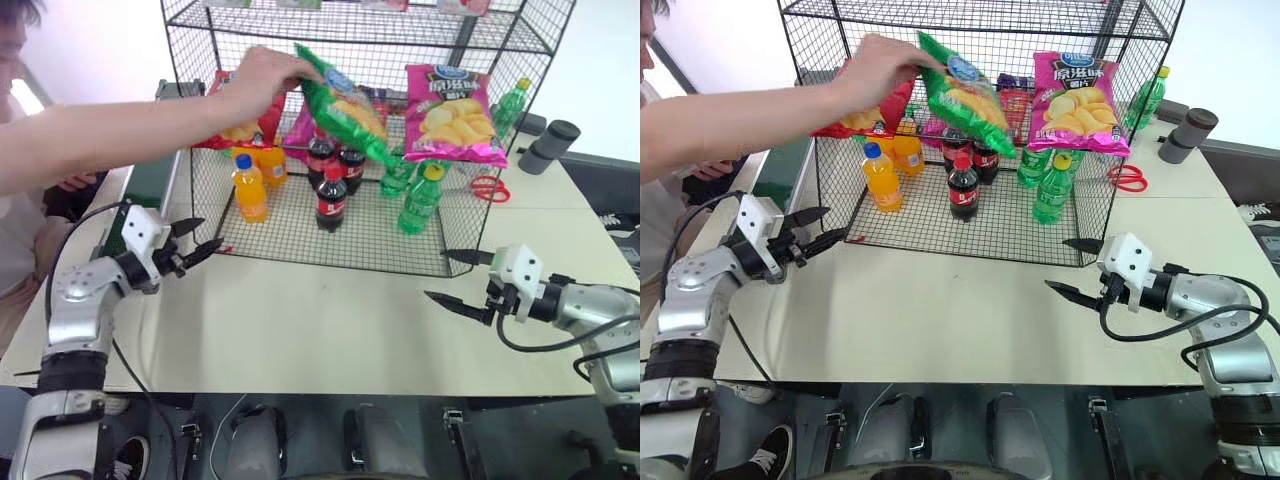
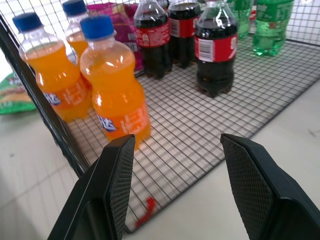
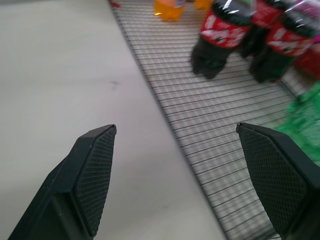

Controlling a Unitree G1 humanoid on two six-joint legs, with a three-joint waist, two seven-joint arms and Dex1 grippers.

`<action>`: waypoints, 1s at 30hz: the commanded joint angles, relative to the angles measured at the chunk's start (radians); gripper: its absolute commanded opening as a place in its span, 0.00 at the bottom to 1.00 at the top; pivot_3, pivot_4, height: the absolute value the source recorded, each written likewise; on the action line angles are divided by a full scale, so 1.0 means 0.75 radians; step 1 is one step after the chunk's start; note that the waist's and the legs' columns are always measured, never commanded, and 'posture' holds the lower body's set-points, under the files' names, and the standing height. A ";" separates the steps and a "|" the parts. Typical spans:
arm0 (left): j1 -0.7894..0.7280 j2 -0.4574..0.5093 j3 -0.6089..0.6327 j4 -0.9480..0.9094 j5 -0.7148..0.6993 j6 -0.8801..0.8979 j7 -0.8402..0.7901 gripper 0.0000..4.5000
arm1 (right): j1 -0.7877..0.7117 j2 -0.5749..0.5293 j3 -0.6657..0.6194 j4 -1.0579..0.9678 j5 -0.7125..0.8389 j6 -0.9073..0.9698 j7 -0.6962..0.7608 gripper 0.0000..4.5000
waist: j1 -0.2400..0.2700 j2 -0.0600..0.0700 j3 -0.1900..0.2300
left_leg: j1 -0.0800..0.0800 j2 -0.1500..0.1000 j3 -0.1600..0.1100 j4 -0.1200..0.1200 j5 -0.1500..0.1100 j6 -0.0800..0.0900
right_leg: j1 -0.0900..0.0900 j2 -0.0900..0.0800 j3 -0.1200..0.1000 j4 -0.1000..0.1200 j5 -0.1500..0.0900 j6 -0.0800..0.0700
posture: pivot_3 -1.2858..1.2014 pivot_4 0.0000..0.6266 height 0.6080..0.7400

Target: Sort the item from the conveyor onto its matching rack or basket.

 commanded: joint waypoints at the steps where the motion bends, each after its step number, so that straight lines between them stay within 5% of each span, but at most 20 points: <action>1: -0.020 -0.005 0.010 0.023 -0.005 -0.057 -0.007 0.64 | -0.034 -0.001 -0.016 0.053 -0.033 -0.057 -0.031 0.89 | -0.001 0.000 0.000 | 0.000 0.000 0.000 0.000 0.000 0.000 | 0.000 0.000 0.000 0.000 0.000 0.000 | 0.52 0.24 1.00; 5: 0.042 0.014 0.004 -0.016 -0.057 -0.070 -0.144 0.64 | -0.012 0.005 -0.008 0.031 -0.028 -0.071 -0.029 0.89 | -0.003 0.000 0.000 | 0.000 0.001 0.001 0.000 0.001 -0.001 | -0.001 0.000 0.000 0.000 0.000 0.000 | 0.52 0.24 1.00; 23: 0.106 -0.010 0.034 -0.122 -0.071 -0.067 -0.073 0.64 | -0.016 0.027 0.039 -0.005 -0.029 -0.044 -0.054 0.89 | 0.000 0.000 0.000 | 0.001 0.001 0.000 0.000 0.001 -0.001 | 0.000 0.000 0.000 0.001 0.000 0.001 | 0.52 0.24 1.00; 30: 0.076 0.012 0.029 -0.074 -0.064 -0.026 -0.052 0.64 | -0.158 0.055 0.077 0.100 -0.091 -0.076 -0.102 0.89 | -0.002 0.000 0.000 | 0.001 0.001 0.000 0.000 0.001 -0.001 | 0.000 0.000 0.000 0.001 0.000 0.001 | 0.52 0.24 1.00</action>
